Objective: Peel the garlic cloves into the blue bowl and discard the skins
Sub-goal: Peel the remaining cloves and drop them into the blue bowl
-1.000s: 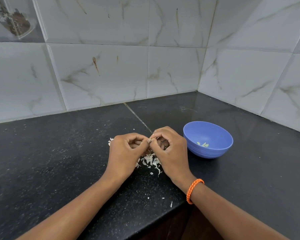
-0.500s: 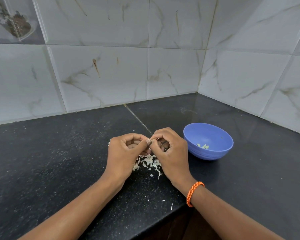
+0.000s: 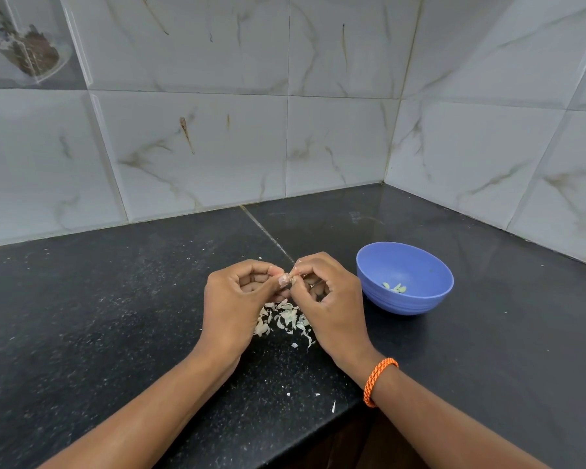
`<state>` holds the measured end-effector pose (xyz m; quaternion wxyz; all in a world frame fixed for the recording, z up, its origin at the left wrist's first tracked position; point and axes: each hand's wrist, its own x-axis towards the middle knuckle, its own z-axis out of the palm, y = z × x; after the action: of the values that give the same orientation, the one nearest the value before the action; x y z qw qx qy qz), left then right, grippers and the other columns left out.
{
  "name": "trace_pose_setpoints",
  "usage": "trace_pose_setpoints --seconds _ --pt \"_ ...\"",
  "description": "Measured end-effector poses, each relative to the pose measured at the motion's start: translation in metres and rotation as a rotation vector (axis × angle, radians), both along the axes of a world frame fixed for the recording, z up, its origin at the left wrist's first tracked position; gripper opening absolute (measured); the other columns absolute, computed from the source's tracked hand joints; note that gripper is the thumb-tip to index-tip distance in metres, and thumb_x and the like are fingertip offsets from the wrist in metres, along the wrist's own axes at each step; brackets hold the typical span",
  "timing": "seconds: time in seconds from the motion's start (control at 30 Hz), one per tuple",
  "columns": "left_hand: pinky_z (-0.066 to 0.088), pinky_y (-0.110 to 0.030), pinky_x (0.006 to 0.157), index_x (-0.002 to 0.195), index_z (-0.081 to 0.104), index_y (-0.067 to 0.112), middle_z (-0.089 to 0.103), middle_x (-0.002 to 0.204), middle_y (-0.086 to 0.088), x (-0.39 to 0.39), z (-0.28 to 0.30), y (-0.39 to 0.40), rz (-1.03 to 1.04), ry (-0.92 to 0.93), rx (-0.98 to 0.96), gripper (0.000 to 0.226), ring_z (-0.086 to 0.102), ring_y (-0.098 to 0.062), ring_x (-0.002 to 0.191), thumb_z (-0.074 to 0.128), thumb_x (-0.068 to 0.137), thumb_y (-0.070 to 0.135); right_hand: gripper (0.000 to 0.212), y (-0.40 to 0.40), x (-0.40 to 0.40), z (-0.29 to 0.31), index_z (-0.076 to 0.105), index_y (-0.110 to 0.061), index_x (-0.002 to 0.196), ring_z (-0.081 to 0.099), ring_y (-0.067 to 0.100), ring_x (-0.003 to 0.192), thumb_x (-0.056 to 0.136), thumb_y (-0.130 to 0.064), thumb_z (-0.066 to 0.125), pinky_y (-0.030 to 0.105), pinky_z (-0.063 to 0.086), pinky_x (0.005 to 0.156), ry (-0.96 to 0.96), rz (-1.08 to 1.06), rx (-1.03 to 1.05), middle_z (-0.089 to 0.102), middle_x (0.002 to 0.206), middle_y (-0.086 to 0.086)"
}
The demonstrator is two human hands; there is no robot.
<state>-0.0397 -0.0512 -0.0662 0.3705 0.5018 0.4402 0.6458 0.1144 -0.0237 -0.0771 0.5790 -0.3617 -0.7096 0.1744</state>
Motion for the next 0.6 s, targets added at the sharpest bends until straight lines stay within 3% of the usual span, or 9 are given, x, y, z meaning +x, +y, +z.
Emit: trace_pose_setpoints --seconds 0.17,0.4,0.5,0.6 --pt "0.065 -0.029 0.081 0.103 0.081 0.002 0.082 0.093 -0.016 -0.0016 0.0036 -0.0013 -0.049 -0.069 -0.018 0.020 0.082 -0.030 0.089 0.087 0.085 0.005 0.013 -0.0005 0.0005 0.0008 0.073 -0.013 0.094 0.067 0.017 0.082 0.093 0.000 0.073 0.028 0.053 0.064 -0.059 -0.028 0.050 0.067 0.097 -0.008" --pt "0.066 -0.036 0.090 0.111 0.080 0.002 0.081 0.099 -0.020 -0.0031 0.0020 -0.0010 -0.085 -0.179 -0.028 0.022 0.081 -0.032 0.095 0.081 0.089 0.000 0.014 -0.0007 0.0001 -0.0049 0.080 -0.022 0.105 0.062 0.012 0.099 0.097 -0.019 0.070 0.024 0.051 0.065 -0.180 -0.176 0.151 0.070 0.108 -0.014" --pt "0.066 -0.038 0.090 0.111 0.081 0.006 0.081 0.099 -0.022 -0.0043 0.0009 0.0005 -0.089 -0.200 -0.028 0.021 0.080 -0.033 0.092 0.081 0.091 0.001 0.019 -0.0019 -0.0013 -0.0062 0.083 -0.025 0.110 0.061 0.010 0.102 0.096 -0.022 0.071 0.020 0.051 0.067 -0.184 -0.193 0.151 0.069 0.126 -0.012" --pt "0.064 -0.038 0.083 0.106 0.083 0.008 0.080 0.099 -0.019 -0.0053 -0.0010 0.0038 -0.054 -0.192 -0.033 0.016 0.077 -0.031 0.085 0.082 0.091 0.003 0.019 -0.0022 -0.0014 -0.0064 0.081 -0.026 0.113 0.066 0.010 0.104 0.100 -0.019 0.069 0.027 0.058 0.074 -0.170 -0.195 0.118 0.063 0.144 -0.009"
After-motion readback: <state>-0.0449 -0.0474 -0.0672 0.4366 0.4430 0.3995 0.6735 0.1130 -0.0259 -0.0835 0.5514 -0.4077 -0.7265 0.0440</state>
